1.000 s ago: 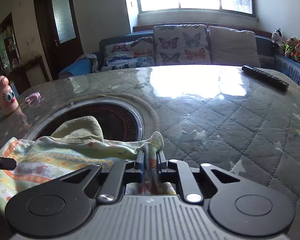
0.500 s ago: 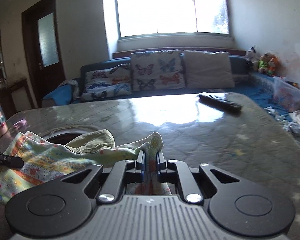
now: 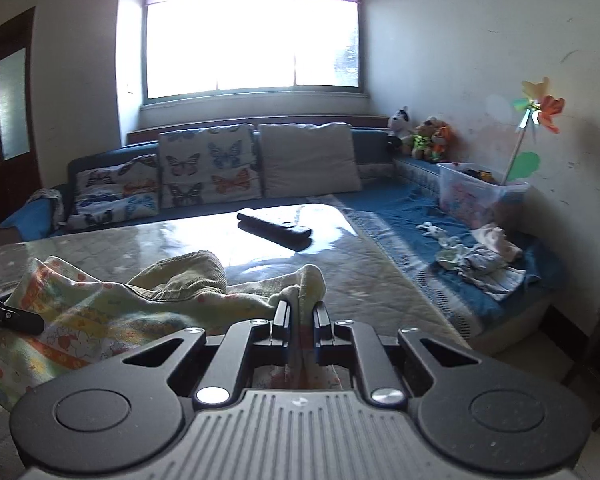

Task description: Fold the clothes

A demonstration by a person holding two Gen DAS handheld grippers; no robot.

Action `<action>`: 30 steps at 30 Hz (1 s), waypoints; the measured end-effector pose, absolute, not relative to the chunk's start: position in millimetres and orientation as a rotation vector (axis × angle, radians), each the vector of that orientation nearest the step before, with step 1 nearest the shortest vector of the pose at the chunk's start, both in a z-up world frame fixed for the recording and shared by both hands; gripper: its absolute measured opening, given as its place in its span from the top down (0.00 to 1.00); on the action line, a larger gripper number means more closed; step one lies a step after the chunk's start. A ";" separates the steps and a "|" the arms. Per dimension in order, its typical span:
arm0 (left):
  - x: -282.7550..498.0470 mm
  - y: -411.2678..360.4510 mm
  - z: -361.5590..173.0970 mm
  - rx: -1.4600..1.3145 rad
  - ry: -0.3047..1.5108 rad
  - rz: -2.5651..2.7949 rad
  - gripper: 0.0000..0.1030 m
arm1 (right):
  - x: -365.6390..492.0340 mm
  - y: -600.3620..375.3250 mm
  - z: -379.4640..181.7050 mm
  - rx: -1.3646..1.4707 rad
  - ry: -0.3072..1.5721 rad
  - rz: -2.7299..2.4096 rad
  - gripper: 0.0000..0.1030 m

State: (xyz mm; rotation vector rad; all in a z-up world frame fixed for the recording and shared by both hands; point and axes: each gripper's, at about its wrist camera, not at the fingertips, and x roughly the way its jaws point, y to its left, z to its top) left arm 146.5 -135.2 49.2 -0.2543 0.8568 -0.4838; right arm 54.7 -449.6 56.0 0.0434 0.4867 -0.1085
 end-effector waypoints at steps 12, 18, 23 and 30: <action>155.8 -181.4 27.0 -0.123 0.910 -0.443 0.76 | 57.6 -490.3 17.2 0.083 0.590 -0.214 0.84; 157.2 -173.0 29.0 -0.117 0.891 -0.407 0.71 | 54.6 -488.4 21.5 0.104 0.549 -0.221 0.82; 152.4 -180.4 29.4 -0.099 0.886 -0.430 0.71 | 68.7 -472.7 23.3 0.105 0.550 -0.136 0.82; 142.3 -188.8 26.3 -0.061 0.885 -0.467 0.71 | 101.5 -445.8 1.7 0.116 0.622 -0.032 0.84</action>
